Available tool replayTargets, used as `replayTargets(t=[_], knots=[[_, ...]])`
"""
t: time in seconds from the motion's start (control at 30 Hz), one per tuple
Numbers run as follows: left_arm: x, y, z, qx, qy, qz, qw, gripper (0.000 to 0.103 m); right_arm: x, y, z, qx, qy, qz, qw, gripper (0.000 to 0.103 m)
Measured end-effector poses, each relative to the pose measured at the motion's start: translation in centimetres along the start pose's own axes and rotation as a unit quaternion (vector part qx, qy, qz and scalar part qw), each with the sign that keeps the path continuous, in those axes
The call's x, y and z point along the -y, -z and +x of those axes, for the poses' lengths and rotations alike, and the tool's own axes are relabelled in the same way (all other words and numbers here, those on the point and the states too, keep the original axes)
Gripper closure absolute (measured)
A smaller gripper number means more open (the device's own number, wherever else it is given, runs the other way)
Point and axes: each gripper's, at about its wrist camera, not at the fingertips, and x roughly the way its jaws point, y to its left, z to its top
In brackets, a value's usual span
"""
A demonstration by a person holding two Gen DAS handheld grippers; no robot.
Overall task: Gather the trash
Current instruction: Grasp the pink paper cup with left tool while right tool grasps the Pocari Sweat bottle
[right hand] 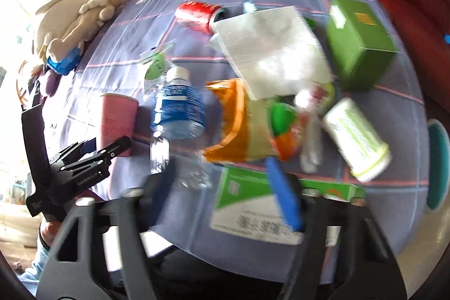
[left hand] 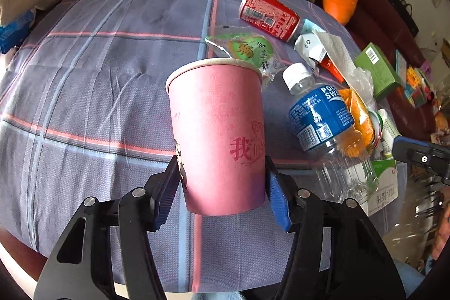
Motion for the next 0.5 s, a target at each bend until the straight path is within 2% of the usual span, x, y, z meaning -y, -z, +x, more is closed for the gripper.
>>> replayTargets(t=[0.07,0.17,0.2,0.5], knots=[[-0.9,-0.5,-0.3,0.004,0.004,0.000,1.0000,0.044,-1.1,-1.5,1.5,-0.022,-0.009,-0.011,1.000,0.055],[-1.7,-0.9,-0.6,0.005,0.011,0.005,0.9999,0.044,-2.3,-2.9,3.0,-0.040,-0.019,-0.021,0.999,0.036],[-1.9,-1.1,-0.7,0.005,0.013,0.007,0.9999,0.044,-2.6,-3.3,3.4,-0.044,-0.012,-0.027,0.999,0.034],[-2.5,-1.2,-0.4,-0.003,0.029,0.018,0.9994,0.044,-2.8,-4.9,8.6,-0.095,-0.018,-0.028,0.995,0.034]])
